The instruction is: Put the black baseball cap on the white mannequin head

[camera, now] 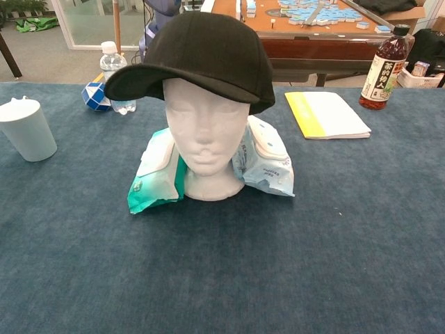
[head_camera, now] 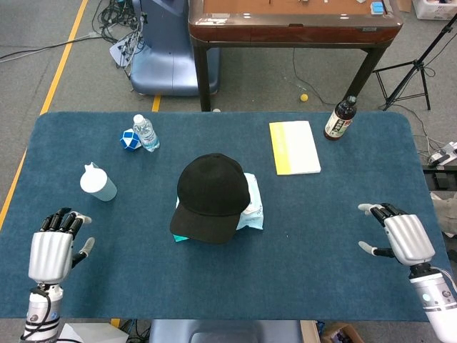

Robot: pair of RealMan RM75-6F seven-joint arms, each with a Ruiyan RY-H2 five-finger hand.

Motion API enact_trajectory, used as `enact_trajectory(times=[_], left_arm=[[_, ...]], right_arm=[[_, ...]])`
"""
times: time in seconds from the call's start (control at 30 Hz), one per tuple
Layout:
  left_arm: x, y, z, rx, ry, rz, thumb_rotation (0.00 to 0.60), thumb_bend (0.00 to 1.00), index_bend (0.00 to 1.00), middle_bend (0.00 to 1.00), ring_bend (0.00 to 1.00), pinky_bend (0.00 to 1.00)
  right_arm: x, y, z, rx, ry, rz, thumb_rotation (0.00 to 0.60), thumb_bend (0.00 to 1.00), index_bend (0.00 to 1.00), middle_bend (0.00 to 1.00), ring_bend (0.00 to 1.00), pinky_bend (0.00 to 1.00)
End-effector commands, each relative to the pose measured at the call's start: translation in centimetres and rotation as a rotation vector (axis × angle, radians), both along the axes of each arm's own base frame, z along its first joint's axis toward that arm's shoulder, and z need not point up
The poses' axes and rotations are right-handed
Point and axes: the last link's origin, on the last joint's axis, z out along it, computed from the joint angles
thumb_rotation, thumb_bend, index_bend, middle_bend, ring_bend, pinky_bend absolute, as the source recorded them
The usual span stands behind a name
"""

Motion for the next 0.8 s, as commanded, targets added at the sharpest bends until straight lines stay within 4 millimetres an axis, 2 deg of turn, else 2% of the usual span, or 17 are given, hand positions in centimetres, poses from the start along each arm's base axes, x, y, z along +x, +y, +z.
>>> enact_trajectory(times=[0.03, 0.2, 0.43, 0.8], left_arm=[[-2.6, -1.2, 0.9, -0.077, 0.038, 0.056, 0.600, 0.17, 0.53, 0.49, 0.30, 0.39], [-4.8, -2.5, 1.7, -0.158, 0.049, 0.130, 0.600, 0.17, 0.56, 0.51, 0.31, 0.40], [-6.9, -3.9, 2.6, -0.183, -0.016, 0.140, 0.600, 0.17, 0.65, 0.60, 0.39, 0.46], [-7.9, -3.5, 3.6, -0.166, -0.031, 0.206, 0.600, 0.17, 0.66, 0.62, 0.40, 0.47]], right_arm=[[0.1, -0.1, -0.2, 0.004, 0.005, 0.000, 0.600, 0.02, 0.28, 0.37, 0.29, 0.46], [0.2, -0.1, -0.6, 0.011, 0.018, -0.004, 0.600, 0.02, 0.28, 0.37, 0.29, 0.46], [0.2, -0.2, -0.9, 0.017, 0.029, -0.007, 0.600, 0.02, 0.28, 0.37, 0.29, 0.46], [0.1, -0.7, -1.0, 0.029, 0.029, -0.019, 0.600, 0.02, 0.28, 0.37, 0.29, 0.46]])
